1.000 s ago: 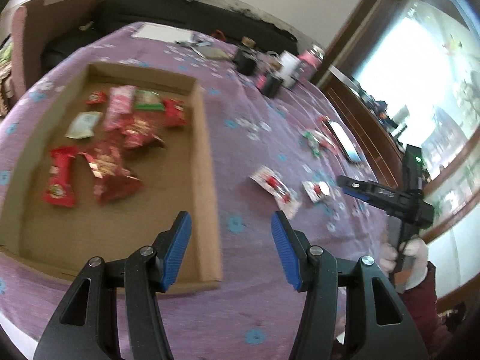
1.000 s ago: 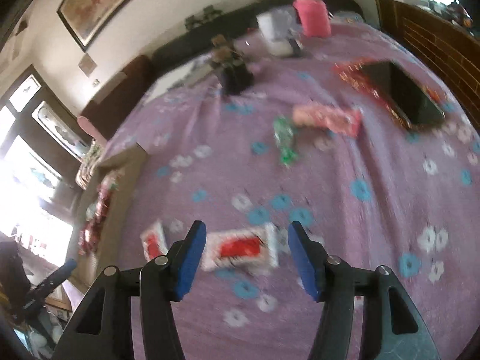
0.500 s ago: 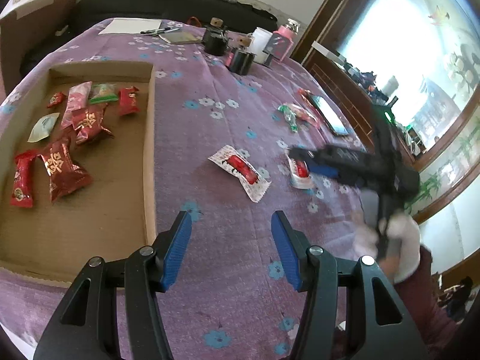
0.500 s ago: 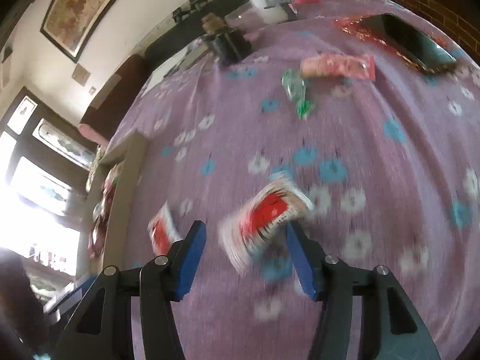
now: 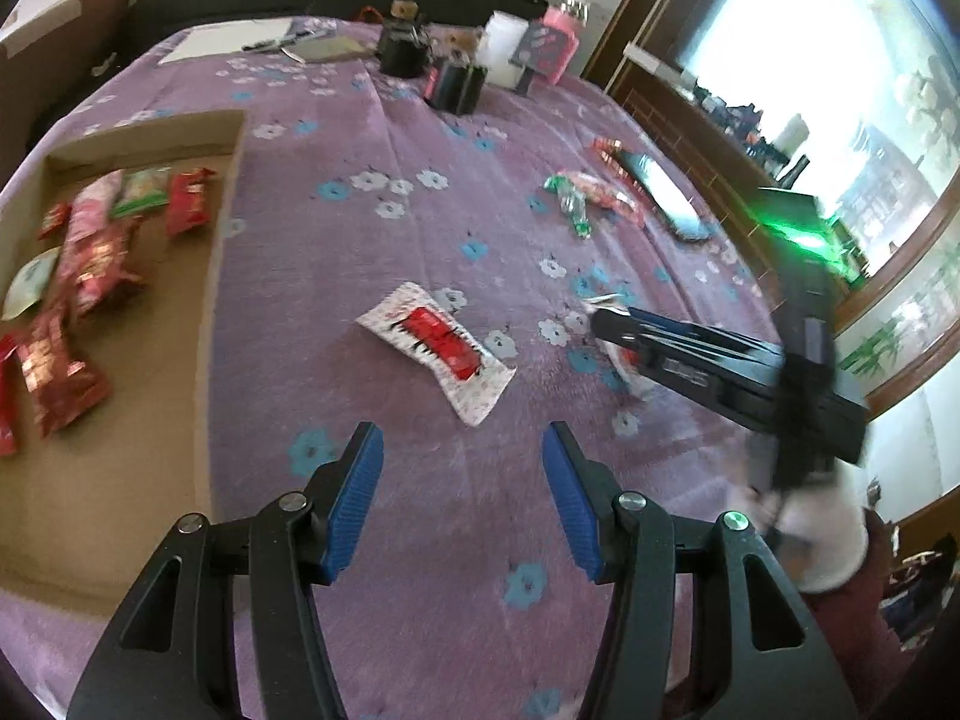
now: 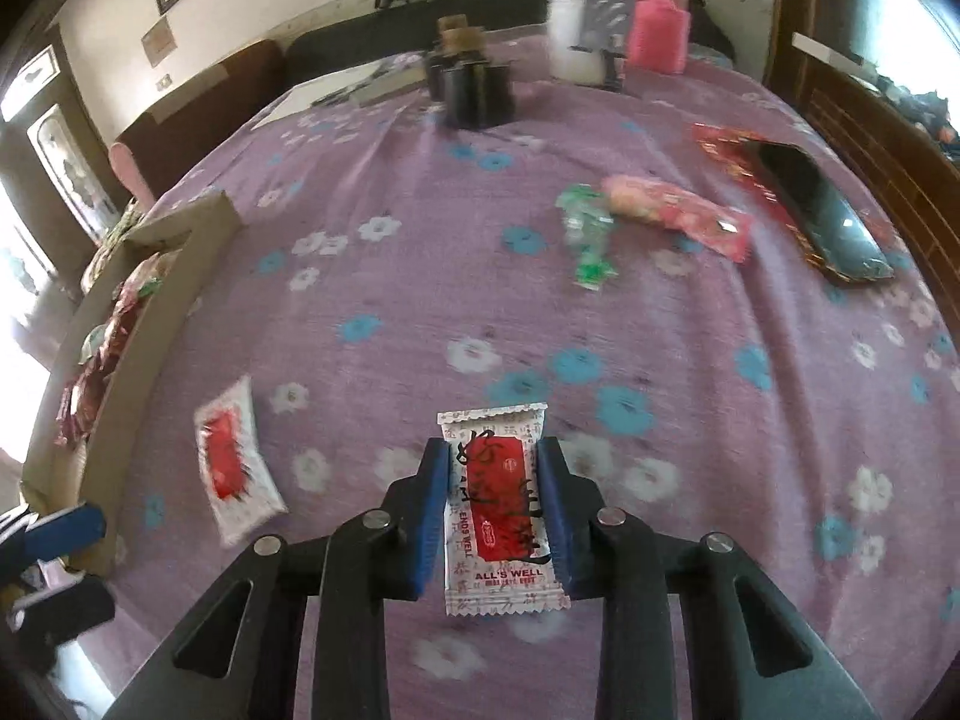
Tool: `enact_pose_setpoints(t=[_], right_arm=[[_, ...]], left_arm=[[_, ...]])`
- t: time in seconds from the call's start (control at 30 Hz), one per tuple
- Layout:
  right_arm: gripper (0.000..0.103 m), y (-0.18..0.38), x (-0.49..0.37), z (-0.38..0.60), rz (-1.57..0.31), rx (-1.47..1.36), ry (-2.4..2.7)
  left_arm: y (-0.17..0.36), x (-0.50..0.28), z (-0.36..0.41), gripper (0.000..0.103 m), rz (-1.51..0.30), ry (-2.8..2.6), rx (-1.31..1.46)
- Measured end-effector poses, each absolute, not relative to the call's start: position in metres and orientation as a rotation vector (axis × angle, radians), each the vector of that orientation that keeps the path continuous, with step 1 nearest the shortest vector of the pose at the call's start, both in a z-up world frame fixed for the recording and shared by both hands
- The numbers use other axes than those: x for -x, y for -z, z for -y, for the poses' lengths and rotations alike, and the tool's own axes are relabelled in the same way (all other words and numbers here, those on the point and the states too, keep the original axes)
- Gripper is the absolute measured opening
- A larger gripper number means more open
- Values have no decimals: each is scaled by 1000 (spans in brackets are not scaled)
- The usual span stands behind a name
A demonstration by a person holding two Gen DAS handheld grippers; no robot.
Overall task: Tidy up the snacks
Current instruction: 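Grasp white-red sachet with left gripper while right grasps another white-red sachet, then carry both white-red sachets over the tray and open both grippers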
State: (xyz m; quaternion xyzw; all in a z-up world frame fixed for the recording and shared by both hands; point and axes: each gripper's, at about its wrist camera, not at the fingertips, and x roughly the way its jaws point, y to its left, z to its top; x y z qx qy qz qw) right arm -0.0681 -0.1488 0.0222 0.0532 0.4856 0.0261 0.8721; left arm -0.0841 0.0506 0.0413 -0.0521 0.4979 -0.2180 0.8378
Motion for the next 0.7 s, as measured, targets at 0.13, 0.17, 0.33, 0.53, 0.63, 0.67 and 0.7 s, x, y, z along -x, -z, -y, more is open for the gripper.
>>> enact_pose_setpoints(t=[0.13, 0.17, 0.33, 0.53, 0.63, 0.67, 0.7], right_arm=[[31, -23, 76, 171, -1001, -157, -60], [31, -22, 77, 174, -999, -163, -65], [31, -22, 83, 181, -985, -181, -83], [31, -21, 85, 182, -974, -190, -96], [30, -22, 89, 184, -964, -208, -100], [30, -23, 90, 185, -961, -216, -101], [30, -23, 92, 186, -958, -227, -106]], left_arm=[[-32, 64, -28, 54, -1073, 440, 68], [-30, 59, -25, 54, -1072, 430, 57], [-15, 38, -13, 53, -1081, 352, -6], [-14, 42, -9, 25, -1017, 341, -70], [-16, 43, -19, 25, -1022, 352, -16], [-17, 43, -23, 25, -1025, 357, 6], [-19, 45, -30, 25, -1029, 367, 40]])
